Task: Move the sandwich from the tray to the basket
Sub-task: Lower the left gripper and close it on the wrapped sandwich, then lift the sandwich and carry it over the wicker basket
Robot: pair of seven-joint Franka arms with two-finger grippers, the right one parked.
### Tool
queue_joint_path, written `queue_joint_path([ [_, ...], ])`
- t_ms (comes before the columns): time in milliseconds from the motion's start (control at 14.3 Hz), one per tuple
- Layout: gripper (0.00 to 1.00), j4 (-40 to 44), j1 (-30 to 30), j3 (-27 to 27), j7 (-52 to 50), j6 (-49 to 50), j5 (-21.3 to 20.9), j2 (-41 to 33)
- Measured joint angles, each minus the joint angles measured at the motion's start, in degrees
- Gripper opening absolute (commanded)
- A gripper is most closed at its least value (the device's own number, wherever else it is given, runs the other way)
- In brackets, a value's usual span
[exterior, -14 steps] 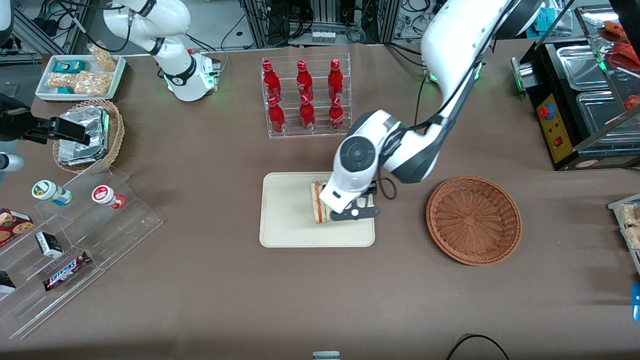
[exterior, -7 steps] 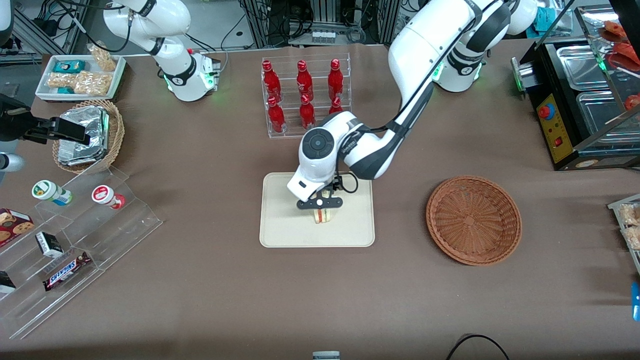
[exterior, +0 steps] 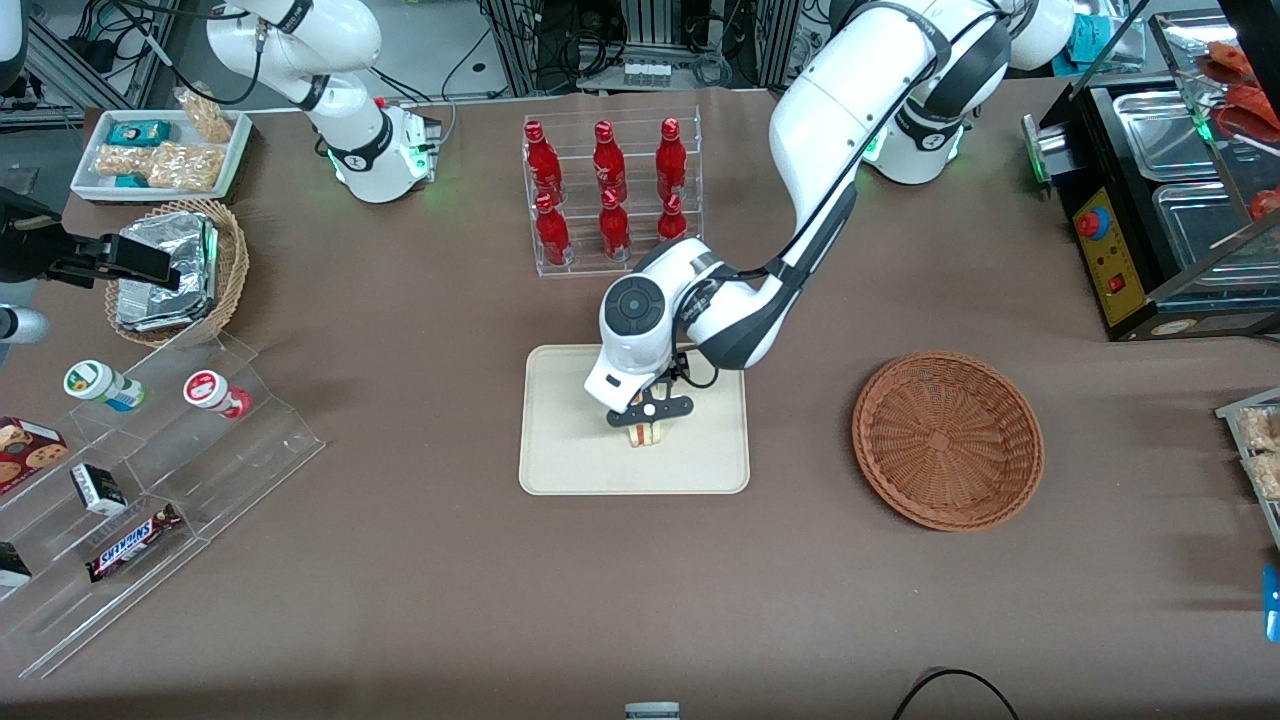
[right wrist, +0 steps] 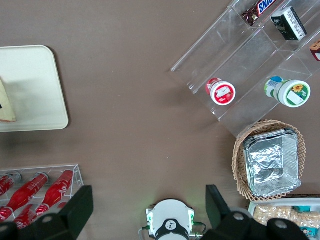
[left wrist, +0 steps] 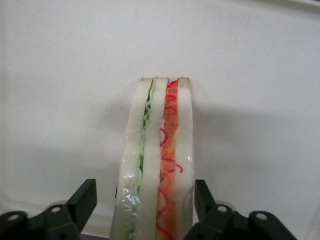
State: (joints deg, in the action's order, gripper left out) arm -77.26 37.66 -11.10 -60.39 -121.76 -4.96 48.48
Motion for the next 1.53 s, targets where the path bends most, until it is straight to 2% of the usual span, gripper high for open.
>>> queue_joint_path([
  [70,0.26,0.00,0.00,0.00,-2.19,-0.03,0.00,0.41],
  [140,0.19,0.00,0.00,0.00,-4.49,-0.05,0.00,0.59],
  [419,0.09,0.32,-0.08,0.05,-8.53,-0.05,0.00,0.57],
  [628,0.08,1.29,-1.60,0.73,-8.79,0.01,0.00,0.06],
  [977,0.08,1.17,-12.41,1.04,-4.57,9.40,-0.02,-8.54],
  [1256,0.08,-10.90,-24.85,1.17,3.48,11.19,-0.03,-19.75],
  [1535,0.09,-18.35,-35.69,1.33,13.71,10.09,-0.07,-23.06],
])
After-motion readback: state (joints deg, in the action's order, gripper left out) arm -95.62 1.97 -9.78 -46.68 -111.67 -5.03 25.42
